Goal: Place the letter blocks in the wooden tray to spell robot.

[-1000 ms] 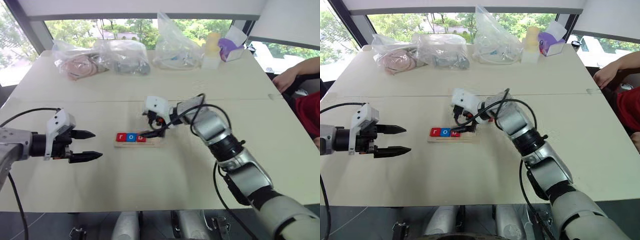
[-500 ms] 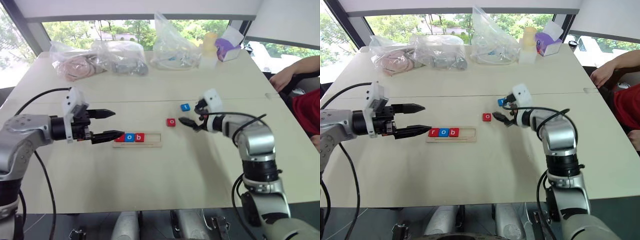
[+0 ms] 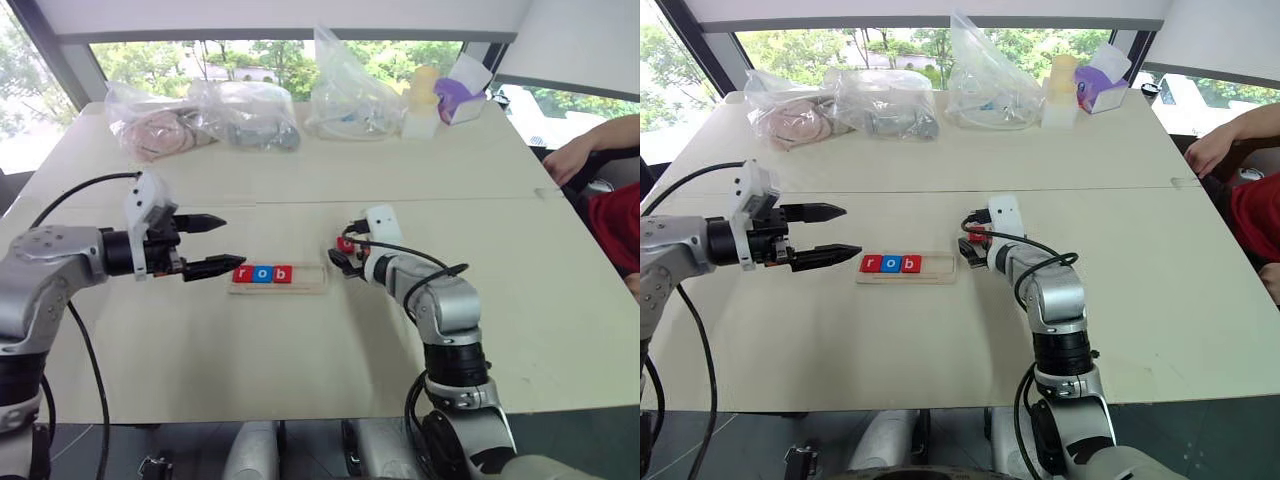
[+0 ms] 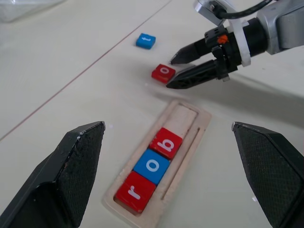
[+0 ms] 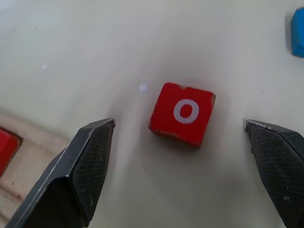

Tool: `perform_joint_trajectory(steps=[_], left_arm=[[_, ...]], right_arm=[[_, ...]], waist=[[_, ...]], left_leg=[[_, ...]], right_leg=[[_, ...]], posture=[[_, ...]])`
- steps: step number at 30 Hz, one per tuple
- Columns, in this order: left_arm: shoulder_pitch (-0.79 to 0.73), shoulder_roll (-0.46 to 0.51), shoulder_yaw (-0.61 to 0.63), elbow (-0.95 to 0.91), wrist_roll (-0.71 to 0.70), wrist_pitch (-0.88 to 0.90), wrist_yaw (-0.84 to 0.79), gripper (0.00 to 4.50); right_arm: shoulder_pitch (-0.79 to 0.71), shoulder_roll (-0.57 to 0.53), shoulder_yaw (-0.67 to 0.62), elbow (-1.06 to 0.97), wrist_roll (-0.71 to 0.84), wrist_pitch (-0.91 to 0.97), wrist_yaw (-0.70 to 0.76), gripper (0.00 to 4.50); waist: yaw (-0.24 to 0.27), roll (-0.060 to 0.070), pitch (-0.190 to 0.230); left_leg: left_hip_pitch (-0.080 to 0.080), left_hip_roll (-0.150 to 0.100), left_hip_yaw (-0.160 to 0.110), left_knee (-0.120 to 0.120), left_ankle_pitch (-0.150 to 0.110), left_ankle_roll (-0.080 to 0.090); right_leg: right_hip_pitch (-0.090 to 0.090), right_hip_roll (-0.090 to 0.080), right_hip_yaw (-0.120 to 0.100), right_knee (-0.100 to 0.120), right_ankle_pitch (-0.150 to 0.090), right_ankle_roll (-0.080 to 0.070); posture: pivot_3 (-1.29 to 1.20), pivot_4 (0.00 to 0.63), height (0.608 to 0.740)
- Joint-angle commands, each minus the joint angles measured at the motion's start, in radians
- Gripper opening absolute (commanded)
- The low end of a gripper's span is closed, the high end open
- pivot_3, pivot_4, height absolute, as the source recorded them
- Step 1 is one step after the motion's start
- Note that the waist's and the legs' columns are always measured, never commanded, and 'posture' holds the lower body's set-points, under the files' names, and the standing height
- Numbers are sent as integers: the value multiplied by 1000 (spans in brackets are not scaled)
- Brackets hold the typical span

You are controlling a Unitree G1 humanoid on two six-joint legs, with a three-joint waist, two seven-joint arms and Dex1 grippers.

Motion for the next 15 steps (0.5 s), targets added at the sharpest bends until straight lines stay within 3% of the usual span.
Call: perform_joint_trajectory(steps=[1, 4, 8, 9, 13, 15], left_arm=[[-5, 11, 24, -28, -3, -8, 6, 4500], [4, 7, 24, -38, -5, -8, 14, 4500], [18, 6, 28, -43, -4, -12, 20, 4500], [19, 6, 28, -43, -4, -13, 22, 4500], [18, 2, 21, -47, -7, -14, 24, 4500], [17, 5, 8, -58, -5, -17, 14, 4500]], right_arm=[[-30, 19, 25, 91, -23, -82, -55, 4468], [-48, 36, 43, 182, -43, -161, -101, 3563], [-48, 42, 68, 219, -48, -186, -112, 1564], [-46, 42, 69, 218, -49, -187, -117, 1238], [-38, 20, 62, 165, -53, -186, -134, 1229], [-28, -38, 56, 39, -61, -143, -121, 1229]], waist=[[-1, 0, 0], [-5, -1, 0], [-15, -1, -1], [-16, -2, -1], [-22, -2, -1], [-19, -1, -1]], left_leg=[[0, 0, 0, 0, 0, 0], [2, 0, 0, 0, 0, 0], [3, 0, 0, 0, 0, 0], [3, 0, -1, 0, 0, 0], [3, 0, -1, 0, 0, 0], [2, 0, -1, 0, 0, 0]], right_leg=[[0, 0, 0, 0, 0, 0], [2, 0, 0, 0, 0, 0], [3, 0, 0, 0, 0, 0], [3, 0, 0, 0, 0, 0], [3, 0, 0, 0, 0, 0], [3, 0, 0, 0, 0, 0]], posture=[[0, 150, 735], [0, 150, 735], [0, 150, 735], [0, 150, 735], [0, 150, 735], [0, 150, 735]])
